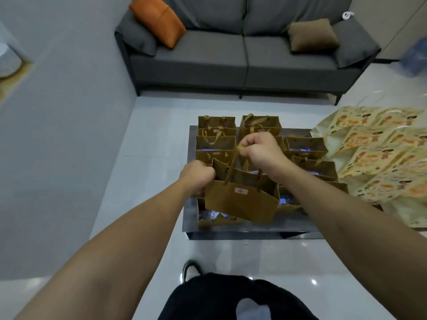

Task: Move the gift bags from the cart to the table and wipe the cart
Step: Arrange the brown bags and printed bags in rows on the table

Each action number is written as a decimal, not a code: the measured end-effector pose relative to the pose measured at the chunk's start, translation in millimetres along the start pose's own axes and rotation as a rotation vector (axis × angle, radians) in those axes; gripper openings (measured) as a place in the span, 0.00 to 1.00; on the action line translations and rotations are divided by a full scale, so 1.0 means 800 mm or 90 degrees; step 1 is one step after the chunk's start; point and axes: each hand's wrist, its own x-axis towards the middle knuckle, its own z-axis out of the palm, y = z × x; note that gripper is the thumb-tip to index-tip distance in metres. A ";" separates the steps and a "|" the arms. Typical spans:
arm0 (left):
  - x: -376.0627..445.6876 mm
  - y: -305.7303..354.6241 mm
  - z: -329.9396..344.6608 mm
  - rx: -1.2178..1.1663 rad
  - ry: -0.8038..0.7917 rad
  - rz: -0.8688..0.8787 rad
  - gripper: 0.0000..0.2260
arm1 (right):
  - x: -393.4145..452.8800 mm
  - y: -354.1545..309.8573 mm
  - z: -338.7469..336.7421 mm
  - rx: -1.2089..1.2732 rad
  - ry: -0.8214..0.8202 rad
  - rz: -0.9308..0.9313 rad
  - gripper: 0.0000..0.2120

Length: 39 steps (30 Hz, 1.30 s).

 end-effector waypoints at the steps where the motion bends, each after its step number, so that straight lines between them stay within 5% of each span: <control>1: -0.007 -0.007 0.009 -0.001 -0.008 -0.007 0.05 | -0.009 0.006 0.003 -0.005 -0.019 0.005 0.06; 11: -0.081 -0.063 0.117 0.063 0.021 -0.078 0.02 | -0.102 0.112 0.008 0.023 -0.082 0.039 0.09; 17: -0.092 -0.086 0.168 0.123 -0.016 -0.089 0.09 | -0.129 0.174 0.008 0.022 -0.109 0.083 0.09; 31: -0.002 -0.126 0.197 0.335 0.009 -0.027 0.16 | -0.122 0.274 0.066 -0.056 -0.169 0.231 0.04; 39: 0.078 -0.125 0.197 0.432 -0.116 -0.065 0.22 | -0.095 0.289 0.088 -0.106 -0.192 0.259 0.02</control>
